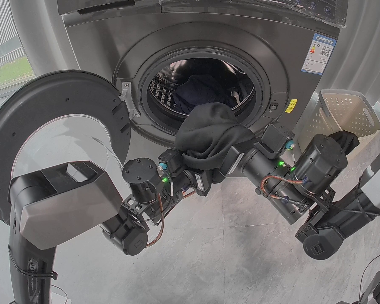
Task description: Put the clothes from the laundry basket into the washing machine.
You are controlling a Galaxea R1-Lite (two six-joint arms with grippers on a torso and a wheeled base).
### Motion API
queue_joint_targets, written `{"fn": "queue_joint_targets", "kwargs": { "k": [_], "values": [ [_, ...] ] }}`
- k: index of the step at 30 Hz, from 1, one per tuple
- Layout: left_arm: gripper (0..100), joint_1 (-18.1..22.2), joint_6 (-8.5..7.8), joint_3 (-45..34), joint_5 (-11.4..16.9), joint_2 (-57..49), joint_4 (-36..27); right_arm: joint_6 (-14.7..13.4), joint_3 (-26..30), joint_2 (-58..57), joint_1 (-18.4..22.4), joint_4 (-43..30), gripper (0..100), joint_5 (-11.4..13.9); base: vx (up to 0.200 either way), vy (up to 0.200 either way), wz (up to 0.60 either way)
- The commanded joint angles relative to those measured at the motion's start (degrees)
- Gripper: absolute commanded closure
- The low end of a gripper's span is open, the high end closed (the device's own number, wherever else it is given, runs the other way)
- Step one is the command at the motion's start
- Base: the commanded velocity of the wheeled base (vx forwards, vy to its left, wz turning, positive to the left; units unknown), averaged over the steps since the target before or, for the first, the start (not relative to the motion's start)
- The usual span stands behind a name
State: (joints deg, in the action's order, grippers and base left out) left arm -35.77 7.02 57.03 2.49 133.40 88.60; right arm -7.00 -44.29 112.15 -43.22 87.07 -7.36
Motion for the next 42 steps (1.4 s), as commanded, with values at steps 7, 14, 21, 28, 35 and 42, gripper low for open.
{"fn": "queue_joint_targets", "kwargs": {
  "k": [7, 14, 21, 28, 35, 42],
  "values": [
    [100, 0.9, 0.19, -6.3, 0.5, -7.5, 0.0, -1.5, 1.9, 1.0, 5.4, 0.3, 100, 0.0, 0.0, 0.0, 0.0],
    [100, 0.4, 0.45, -8.6, 0.5, -9.8, 0.0, -1.4, 1.5, 3.1, 4.5, 0.5, 100, 0.0, 0.0, 0.0, 0.0],
    [100, 1.0, 1.33, -10.3, 0.4, -11.8, 0.1, -1.4, 4.6, 2.9, 3.5, 0.6, 0, 0.2, 0.0, 0.0, 0.0],
    [100, 2.0, 1.86, -20.6, 0.4, -18.2, 0.1, -0.4, 19.3, -2.3, 3.5, 1.2, 0, 4.6, 0.0, 0.0, 0.0],
    [100, 1.8, 2.03, -32.8, 1.8, -27.2, 0.1, 2.1, 27.7, -4.5, 3.7, 1.2, 0, 7.7, 0.0, 0.0, 0.0],
    [100, 1.6, 1.77, -38.1, 2.1, -32.0, 0.1, 2.1, 29.5, -6.1, 3.8, 1.2, 0, 7.8, 0.0, 0.0, 0.0]
  ]
}}
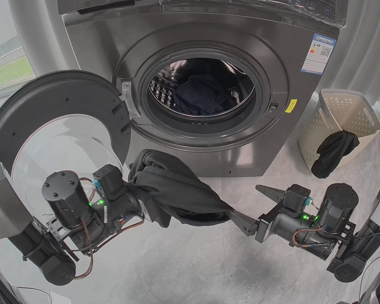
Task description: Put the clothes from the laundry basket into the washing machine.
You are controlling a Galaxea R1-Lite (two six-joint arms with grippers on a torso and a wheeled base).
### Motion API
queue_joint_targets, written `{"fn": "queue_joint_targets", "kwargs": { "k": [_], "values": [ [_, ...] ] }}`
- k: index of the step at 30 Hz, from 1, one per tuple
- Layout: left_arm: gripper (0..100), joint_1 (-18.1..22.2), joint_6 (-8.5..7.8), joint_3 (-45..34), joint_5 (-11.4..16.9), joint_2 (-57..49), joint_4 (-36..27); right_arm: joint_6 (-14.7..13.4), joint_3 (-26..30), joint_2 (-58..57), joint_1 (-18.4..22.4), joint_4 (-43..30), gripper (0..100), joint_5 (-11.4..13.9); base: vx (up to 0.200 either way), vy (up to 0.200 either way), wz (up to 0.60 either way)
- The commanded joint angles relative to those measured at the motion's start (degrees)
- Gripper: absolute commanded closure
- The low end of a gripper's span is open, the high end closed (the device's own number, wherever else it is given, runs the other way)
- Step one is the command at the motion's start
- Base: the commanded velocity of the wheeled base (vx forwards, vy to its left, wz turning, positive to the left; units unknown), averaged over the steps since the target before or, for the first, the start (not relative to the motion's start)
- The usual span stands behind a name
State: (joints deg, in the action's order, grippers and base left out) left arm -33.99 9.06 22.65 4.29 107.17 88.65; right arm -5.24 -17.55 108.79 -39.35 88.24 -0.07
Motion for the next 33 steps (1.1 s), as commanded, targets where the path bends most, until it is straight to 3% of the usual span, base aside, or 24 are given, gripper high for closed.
{"fn": "queue_joint_targets", "kwargs": {
  "k": [1, 9, 18, 23, 28, 33],
  "values": [
    [100, -0.5, -0.18, -4.0, 0.3, -5.9, 0.0, 0.2, 2.6, -2.8, -0.1, 0.0, 0, 0.4, 0.0, 0.0, 0.0],
    [100, -0.5, 1.75, -3.1, 0.3, -5.9, 0.1, -0.1, 2.9, -2.3, 0.6, 0.0, 0, 0.3, 0.0, 0.0, 0.0],
    [100, -1.1, 1.84, -3.8, 0.2, -7.1, 0.1, -0.3, 2.4, -3.1, 1.6, 0.1, 0, -0.1, 0.0, 0.0, 0.0],
    [100, -2.0, 1.93, -3.6, 0.2, -6.8, 0.1, -0.2, 1.4, -3.7, 4.0, 0.1, 0, -0.3, 0.0, 0.0, 0.0],
    [100, -3.0, 1.84, -3.8, 0.2, -6.5, 0.0, -0.3, -1.8, -3.6, 8.0, 0.0, 0, -2.5, 0.0, 0.0, 0.0],
    [100, -4.6, 1.75, -3.7, 0.2, -6.3, 0.1, -0.3, -1.3, -3.6, 8.1, 0.0, 0, -2.5, 0.0, 0.0, 0.0]
  ]
}}
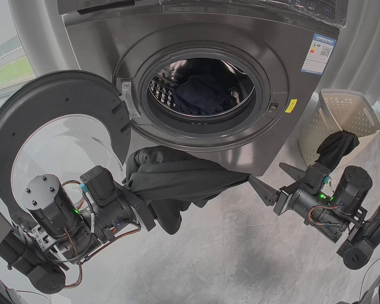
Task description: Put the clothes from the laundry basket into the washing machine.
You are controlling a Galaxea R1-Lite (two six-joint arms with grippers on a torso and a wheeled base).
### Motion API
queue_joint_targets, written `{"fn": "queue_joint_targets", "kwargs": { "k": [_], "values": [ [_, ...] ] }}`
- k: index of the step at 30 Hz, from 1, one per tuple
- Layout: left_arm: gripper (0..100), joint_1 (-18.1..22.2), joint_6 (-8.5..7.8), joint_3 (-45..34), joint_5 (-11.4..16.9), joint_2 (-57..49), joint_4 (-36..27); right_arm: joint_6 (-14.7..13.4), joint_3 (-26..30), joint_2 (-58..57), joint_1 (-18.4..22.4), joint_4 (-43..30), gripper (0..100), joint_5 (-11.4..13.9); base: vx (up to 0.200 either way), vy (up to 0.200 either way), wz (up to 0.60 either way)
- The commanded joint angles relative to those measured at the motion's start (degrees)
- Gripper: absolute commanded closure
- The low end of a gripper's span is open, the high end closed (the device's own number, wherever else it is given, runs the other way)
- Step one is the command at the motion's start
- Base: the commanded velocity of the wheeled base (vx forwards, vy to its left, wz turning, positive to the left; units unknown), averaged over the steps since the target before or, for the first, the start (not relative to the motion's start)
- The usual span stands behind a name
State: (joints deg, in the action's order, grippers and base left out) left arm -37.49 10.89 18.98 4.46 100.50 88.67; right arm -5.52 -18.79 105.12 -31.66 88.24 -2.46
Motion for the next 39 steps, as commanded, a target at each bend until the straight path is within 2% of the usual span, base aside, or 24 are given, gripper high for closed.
{"fn": "queue_joint_targets", "kwargs": {
  "k": [1, 6, 18, 33, 39],
  "values": [
    [100, -1.5, -0.08, 0.0, -0.1, 0.4, 0.0, 0.0, -0.1, 0.1, 0.2, 0.0, 0, -0.2, 0.0, 0.0, 0.0],
    [100, -1.7, -0.08, 0.0, -0.2, 0.6, 0.0, 0.0, 0.7, 0.3, -0.2, 0.0, 0, -0.2, 0.0, 0.0, 0.0],
    [100, -1.9, -0.34, -0.2, -0.2, 1.9, 0.0, 0.1, 2.7, 0.4, -0.9, -0.1, 0, -0.1, 0.2, 0.0, 0.0],
    [100, -3.2, -0.34, -0.3, -0.3, 2.7, 0.1, 0.6, 8.2, 0.9, -4.8, -0.1, 0, 0.4, 0.2, 0.0, 0.0],
    [100, -3.8, -0.34, -0.3, -0.3, 2.7, 0.1, 0.5, 9.9, 1.0, -7.5, -0.1, 0, 0.4, 0.0, 0.0, 0.0]
  ]
}}
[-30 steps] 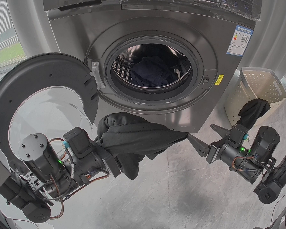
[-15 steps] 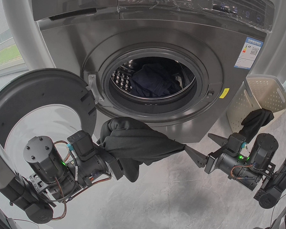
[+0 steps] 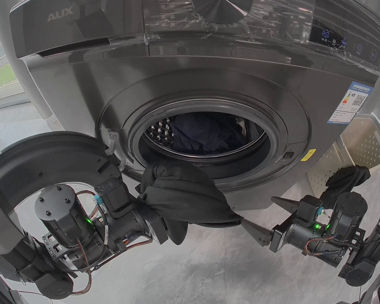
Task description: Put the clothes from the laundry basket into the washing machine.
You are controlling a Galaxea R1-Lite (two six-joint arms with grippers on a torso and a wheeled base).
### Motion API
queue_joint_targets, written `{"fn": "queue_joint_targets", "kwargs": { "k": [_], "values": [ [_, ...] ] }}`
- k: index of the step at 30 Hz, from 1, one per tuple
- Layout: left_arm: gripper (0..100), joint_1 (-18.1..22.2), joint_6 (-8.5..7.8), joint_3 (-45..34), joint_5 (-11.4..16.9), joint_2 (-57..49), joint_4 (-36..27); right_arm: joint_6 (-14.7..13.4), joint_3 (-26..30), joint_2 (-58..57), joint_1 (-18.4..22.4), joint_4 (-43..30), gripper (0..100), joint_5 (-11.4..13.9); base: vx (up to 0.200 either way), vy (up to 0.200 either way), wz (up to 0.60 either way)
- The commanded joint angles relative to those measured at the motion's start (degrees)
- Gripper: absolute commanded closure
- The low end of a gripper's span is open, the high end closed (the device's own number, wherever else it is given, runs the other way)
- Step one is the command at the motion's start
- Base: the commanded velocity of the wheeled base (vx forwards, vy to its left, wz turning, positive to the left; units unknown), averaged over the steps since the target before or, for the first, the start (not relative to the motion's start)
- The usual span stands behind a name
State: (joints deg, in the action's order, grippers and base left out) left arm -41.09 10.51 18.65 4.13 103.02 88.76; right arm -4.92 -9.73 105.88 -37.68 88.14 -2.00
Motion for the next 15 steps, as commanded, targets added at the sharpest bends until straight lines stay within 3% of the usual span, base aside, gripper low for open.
{"fn": "queue_joint_targets", "kwargs": {
  "k": [1, 15],
  "values": [
    [100, -0.2, 0.04, 0.0, 0.0, 0.2, 0.0, 0.0, 0.9, 0.2, -1.6, 0.0, 0, 0.0, 0.0, 0.0, 0.0],
    [100, -0.2, 0.13, 0.8, -0.1, 1.2, 0.0, 0.0, 0.9, 0.1, -1.9, 0.0, 0, 0.0, 0.0, 0.0, 0.0]
  ]
}}
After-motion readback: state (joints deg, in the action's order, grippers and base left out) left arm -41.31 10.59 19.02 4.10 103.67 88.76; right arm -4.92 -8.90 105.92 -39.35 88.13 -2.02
